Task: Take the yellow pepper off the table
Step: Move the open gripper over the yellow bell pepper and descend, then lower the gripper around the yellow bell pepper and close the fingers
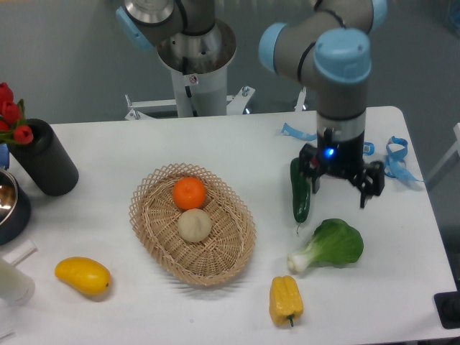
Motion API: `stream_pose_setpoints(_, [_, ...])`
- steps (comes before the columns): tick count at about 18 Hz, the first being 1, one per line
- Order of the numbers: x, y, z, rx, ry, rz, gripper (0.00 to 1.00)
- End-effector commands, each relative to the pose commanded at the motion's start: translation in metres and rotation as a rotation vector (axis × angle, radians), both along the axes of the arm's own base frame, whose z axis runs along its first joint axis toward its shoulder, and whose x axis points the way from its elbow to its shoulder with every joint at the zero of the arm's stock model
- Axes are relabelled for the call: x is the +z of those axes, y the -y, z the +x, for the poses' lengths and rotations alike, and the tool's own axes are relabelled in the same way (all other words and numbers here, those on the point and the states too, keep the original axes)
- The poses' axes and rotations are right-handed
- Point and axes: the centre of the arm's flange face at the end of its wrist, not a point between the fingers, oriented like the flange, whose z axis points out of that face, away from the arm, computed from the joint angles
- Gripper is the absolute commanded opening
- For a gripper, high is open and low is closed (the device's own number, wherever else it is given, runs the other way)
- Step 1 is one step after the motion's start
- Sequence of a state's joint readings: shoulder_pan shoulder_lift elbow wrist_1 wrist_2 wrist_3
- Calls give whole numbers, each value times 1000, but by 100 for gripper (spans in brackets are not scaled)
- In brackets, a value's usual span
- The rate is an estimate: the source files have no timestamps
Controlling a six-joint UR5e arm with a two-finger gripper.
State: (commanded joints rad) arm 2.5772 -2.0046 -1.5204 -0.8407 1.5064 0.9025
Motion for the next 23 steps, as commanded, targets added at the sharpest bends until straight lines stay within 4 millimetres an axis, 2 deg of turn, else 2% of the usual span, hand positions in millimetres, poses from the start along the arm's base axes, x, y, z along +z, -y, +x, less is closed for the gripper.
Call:
stream_pose_setpoints(3, [-20, -27, -8, 101, 36, 23, 100])
stream_pose_setpoints(7, [-36, -40, -10, 179, 77, 44, 100])
stream_pose_setpoints(10, [-55, -54, -13, 226, 94, 58, 100])
stream_pose_setpoints(13, [-66, -66, -16, 310, 135, 140, 100])
stream_pose_setpoints(19, [-93, -79, -10, 294, 169, 128, 100])
stream_pose_setpoints(23, [-103, -82, -8, 292, 179, 118, 100])
